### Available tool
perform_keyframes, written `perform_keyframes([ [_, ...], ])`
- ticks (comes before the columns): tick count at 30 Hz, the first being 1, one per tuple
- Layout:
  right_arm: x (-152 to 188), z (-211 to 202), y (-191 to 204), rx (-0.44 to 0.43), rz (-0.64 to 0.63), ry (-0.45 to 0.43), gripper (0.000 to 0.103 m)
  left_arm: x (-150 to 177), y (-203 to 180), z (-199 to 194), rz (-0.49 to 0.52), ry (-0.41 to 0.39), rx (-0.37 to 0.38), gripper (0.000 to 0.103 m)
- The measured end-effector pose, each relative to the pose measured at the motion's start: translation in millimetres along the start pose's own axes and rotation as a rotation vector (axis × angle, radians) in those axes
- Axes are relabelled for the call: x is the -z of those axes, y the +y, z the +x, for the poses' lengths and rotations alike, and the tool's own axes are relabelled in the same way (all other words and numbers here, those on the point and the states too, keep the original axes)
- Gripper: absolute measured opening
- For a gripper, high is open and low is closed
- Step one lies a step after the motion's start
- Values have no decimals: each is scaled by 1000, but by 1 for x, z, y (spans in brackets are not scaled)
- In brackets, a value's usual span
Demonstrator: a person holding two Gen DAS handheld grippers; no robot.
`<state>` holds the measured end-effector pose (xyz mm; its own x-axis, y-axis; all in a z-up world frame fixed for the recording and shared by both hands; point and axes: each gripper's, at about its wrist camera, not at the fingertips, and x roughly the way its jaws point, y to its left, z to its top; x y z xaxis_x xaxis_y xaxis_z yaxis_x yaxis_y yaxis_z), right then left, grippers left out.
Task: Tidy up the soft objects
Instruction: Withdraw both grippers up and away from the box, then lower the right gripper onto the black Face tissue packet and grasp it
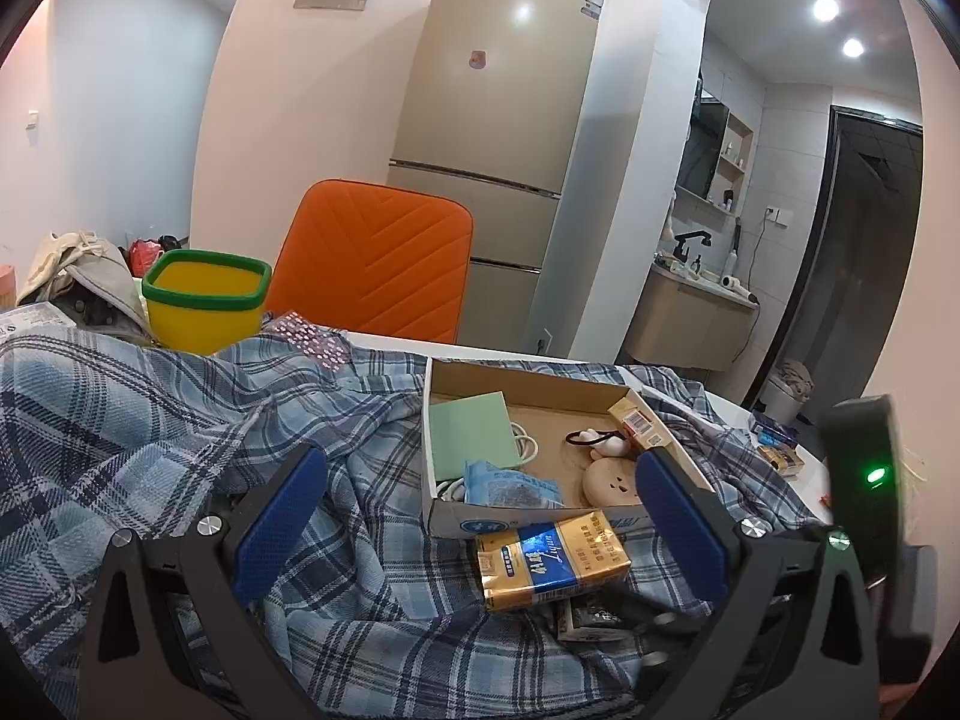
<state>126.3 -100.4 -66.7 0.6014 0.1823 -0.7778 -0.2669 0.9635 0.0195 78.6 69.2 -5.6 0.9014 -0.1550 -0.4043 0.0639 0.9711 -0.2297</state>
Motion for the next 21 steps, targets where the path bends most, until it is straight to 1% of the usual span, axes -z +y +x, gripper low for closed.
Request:
perform_keyframes([
  [2,0,8,7,-17,-9,41,95,-1,1,-1,-9,-1,4,102],
  [5,2,18,13,-31,-2,74,92,-2,3,-1,-23,-1,8,102],
  [6,3,23,13,-33,8,86,89,-2,4,-1,-25,-2,8,102],
  [10,3,37,9,-39,79,134,86,-2,2,0,-21,3,13,102],
  [11,3,40,9,-49,83,143,83,-2,1,0,-19,5,17,102],
  [13,4,42,9,-49,81,159,69,-1,-1,1,-8,9,17,103],
  [14,4,43,9,-53,83,163,66,0,-3,1,-1,11,15,102],
  [16,4,44,8,-69,86,173,54,1,-4,2,3,15,18,102],
  [21,9,32,2,-48,55,165,49,2,-6,3,14,22,25,102],
])
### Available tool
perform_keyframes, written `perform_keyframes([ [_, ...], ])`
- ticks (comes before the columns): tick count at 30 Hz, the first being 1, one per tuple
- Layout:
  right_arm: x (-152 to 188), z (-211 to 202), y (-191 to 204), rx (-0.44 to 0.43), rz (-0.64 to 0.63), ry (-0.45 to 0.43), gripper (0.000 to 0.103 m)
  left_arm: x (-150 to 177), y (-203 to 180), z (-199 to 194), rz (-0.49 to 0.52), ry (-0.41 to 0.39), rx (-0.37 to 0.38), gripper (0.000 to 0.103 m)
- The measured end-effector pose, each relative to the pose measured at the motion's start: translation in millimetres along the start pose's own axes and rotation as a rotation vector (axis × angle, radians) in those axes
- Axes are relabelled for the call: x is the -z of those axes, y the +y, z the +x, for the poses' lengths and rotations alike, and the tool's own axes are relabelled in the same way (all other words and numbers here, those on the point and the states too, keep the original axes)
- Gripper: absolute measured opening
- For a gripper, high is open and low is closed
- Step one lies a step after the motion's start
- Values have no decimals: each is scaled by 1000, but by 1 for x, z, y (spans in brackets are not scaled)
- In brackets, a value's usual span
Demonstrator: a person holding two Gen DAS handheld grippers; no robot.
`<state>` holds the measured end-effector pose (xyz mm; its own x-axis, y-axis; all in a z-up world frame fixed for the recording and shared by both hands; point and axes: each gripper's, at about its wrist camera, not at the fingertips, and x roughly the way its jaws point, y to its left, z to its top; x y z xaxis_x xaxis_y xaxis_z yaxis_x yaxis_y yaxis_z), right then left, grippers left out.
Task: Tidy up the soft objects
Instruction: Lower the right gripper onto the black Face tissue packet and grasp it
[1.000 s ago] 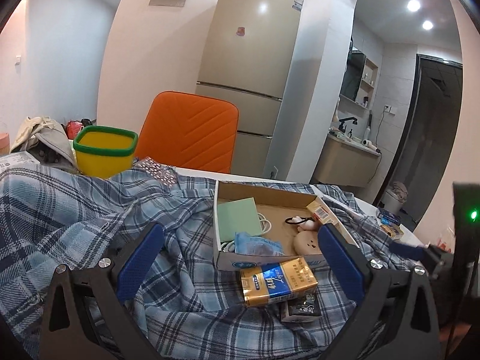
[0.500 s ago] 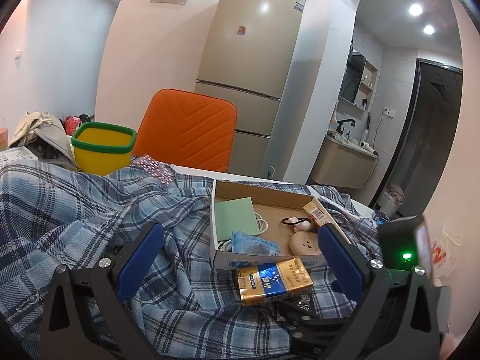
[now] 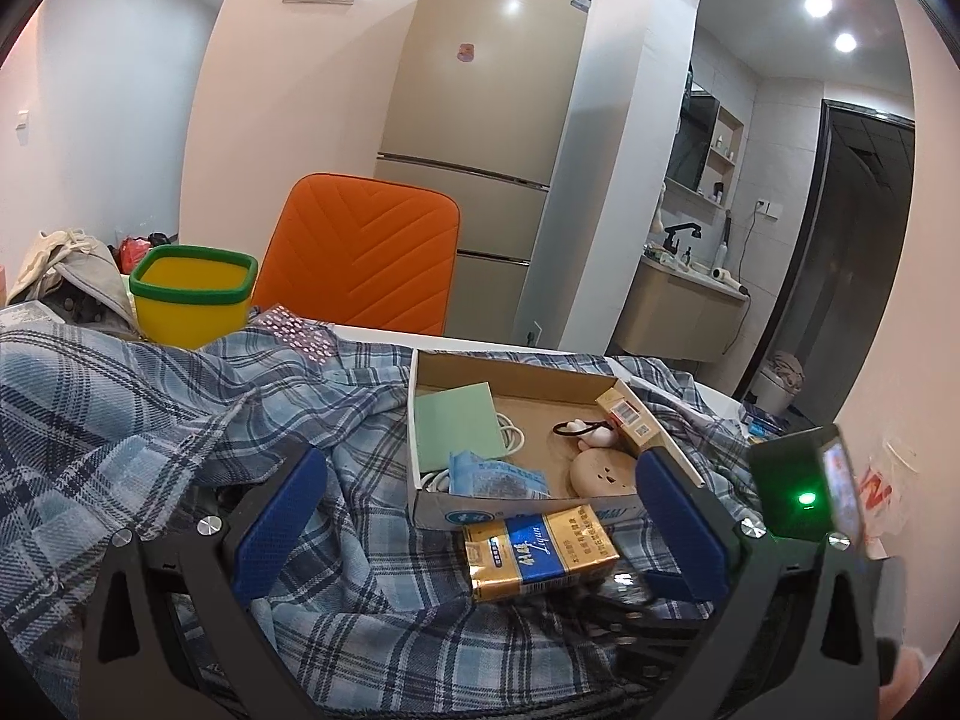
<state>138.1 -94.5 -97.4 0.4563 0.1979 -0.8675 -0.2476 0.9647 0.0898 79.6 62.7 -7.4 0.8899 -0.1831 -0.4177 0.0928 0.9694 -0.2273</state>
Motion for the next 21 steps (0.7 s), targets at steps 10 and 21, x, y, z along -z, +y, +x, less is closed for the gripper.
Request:
perform_keyframes([
  [10,17,-19,-46,125,-17,22,50,2,-3,4,19,17,-19,102],
  [21,-7,-31,-24,25,11,-110,69,6,20,34,-74,175,-77,34],
])
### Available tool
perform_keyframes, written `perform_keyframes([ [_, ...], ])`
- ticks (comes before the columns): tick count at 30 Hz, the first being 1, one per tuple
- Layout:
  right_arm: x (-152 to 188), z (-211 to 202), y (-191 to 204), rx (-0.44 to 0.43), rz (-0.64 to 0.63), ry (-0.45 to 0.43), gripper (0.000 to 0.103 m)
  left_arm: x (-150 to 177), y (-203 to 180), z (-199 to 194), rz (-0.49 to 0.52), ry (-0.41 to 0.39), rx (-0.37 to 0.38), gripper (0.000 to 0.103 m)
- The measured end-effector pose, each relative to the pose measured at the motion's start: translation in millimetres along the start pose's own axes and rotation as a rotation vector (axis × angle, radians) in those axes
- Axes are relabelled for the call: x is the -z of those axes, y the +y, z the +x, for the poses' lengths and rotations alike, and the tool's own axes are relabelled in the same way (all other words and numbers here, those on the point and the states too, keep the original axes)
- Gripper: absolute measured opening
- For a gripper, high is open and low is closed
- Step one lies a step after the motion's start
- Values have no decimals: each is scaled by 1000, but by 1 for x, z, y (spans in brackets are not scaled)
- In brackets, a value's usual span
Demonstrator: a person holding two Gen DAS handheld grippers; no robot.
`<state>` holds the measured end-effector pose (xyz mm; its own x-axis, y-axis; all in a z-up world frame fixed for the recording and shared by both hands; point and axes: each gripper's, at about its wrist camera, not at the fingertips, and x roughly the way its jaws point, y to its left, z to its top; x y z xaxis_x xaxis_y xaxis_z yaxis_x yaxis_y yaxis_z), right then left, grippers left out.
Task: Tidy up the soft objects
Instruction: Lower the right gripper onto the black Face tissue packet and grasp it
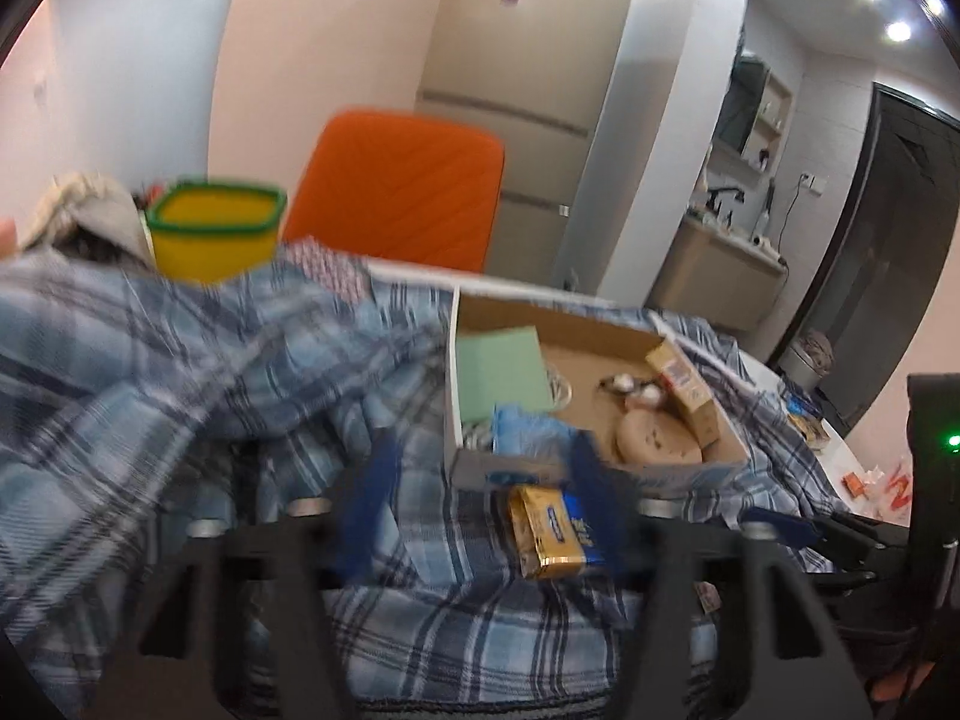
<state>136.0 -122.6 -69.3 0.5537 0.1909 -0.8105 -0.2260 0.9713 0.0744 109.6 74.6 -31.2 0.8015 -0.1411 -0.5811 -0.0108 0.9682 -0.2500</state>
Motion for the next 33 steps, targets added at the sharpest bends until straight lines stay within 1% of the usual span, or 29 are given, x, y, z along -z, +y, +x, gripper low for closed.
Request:
perform_keyframes([
  [1,-2,2,5,-9,-5,-1,69,1,1,5,-5,27,2,29],
  [2,-4,4,10,-19,-12,0,69,2,2,9,-7,56,-2,28],
  [3,-6,7,15,-31,-18,6,69,4,1,14,-5,79,-12,23],
  [4,-7,9,19,-34,-20,2,69,6,1,18,3,101,-20,21],
  [6,-9,10,25,-32,-13,-10,69,10,-2,27,23,158,-32,21],
  [8,-9,13,28,-10,-20,-15,69,15,-6,37,46,225,-29,21],
  [10,-8,14,27,-4,-10,-18,69,20,-14,41,90,258,-27,21],
  [11,-8,16,25,-8,0,-12,66,23,-18,43,111,278,-21,21],
  [12,-8,18,22,-13,11,-4,58,25,-21,44,118,301,-9,21],
  [13,-9,20,19,-23,28,5,54,28,-22,46,118,330,10,21],
  [14,-9,21,14,-35,47,12,53,31,-23,48,122,354,26,21],
  [16,-10,24,8,-46,71,18,48,34,-29,47,151,376,48,21],
  [17,-10,23,4,-47,81,18,47,36,-34,46,169,386,62,21],
  [20,-11,18,-5,-35,91,3,47,45,-51,42,228,441,161,21],
  [22,-9,12,-11,-25,93,-11,47,54,-67,36,299,463,232,21],
  [23,-8,8,-14,-19,92,-19,47,58,-76,30,352,475,268,21],
  [24,-7,5,-17,-16,90,-25,47,63,-82,26,402,481,287,21],
  [25,-5,1,-20,-14,89,-31,47,66,-89,20,458,465,294,21],
  [27,-3,-7,-25,-5,84,-47,47,64,-92,12,484,418,299,21],
  [28,-1,-10,-28,-2,82,-55,47,63,-91,9,481,407,306,27],
  [29,-1,-13,-32,3,79,-67,47,61,-90,6,480,388,308,35],
  [30,0,-16,-35,18,75,-81,47,59,-89,2,483,353,297,65],
  [31,0,-18,-37,38,69,-89,48,57,-88,-2,490,298,273,88],
  [32,1,-19,-40,57,62,-97,51,55,-87,-9,498,223,242,90],
  [33,2,-20,-43,71,58,-109,60,53,-87,-12,500,187,236,90],
])
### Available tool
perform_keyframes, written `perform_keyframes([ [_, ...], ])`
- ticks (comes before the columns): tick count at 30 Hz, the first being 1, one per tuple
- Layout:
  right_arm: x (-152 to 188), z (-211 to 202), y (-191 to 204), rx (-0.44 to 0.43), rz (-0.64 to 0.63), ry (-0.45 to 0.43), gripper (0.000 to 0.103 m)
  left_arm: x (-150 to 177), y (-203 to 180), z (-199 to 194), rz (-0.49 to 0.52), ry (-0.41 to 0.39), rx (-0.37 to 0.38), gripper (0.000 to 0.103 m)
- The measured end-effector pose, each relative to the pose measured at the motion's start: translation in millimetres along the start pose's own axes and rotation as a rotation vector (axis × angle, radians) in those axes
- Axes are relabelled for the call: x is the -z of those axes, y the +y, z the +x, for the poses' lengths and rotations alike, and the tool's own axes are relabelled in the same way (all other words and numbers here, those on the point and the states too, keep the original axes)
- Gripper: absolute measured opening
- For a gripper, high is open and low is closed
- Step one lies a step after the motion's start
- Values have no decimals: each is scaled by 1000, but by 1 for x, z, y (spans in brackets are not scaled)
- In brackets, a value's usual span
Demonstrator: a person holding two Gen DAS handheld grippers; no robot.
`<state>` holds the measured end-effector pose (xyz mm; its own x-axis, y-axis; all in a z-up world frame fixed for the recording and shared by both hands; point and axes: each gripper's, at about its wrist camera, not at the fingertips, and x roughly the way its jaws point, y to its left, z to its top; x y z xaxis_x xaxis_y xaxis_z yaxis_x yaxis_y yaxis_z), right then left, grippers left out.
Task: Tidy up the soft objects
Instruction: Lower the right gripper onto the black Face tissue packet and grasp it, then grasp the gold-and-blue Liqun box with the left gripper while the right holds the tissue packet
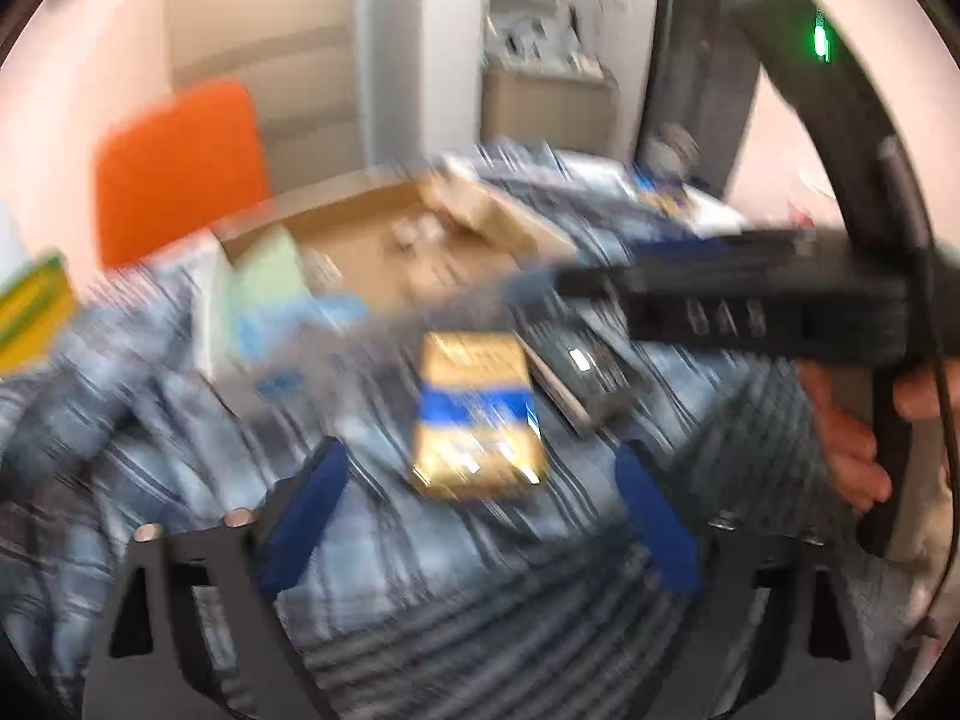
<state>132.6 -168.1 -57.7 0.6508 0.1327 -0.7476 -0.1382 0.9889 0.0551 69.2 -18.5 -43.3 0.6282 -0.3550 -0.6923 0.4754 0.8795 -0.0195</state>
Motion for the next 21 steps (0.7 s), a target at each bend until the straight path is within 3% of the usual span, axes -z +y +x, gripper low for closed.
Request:
perform_keyframes([
  [2,4,-3,-7,-2,17,-25,62,-2,4,-1,-16,-7,22,90],
  [6,11,-7,-23,-14,55,-67,62,-5,13,7,-34,27,-4,90],
  [12,16,-20,-30,28,67,-183,62,-21,2,13,39,54,-43,90],
  [14,18,-20,-28,42,64,-195,62,-28,1,29,38,91,-25,90],
  [17,20,-19,-27,50,60,-196,62,-29,2,47,42,127,-64,89],
  [21,20,-19,-30,45,72,-195,62,-24,0,61,43,185,-8,83],
])
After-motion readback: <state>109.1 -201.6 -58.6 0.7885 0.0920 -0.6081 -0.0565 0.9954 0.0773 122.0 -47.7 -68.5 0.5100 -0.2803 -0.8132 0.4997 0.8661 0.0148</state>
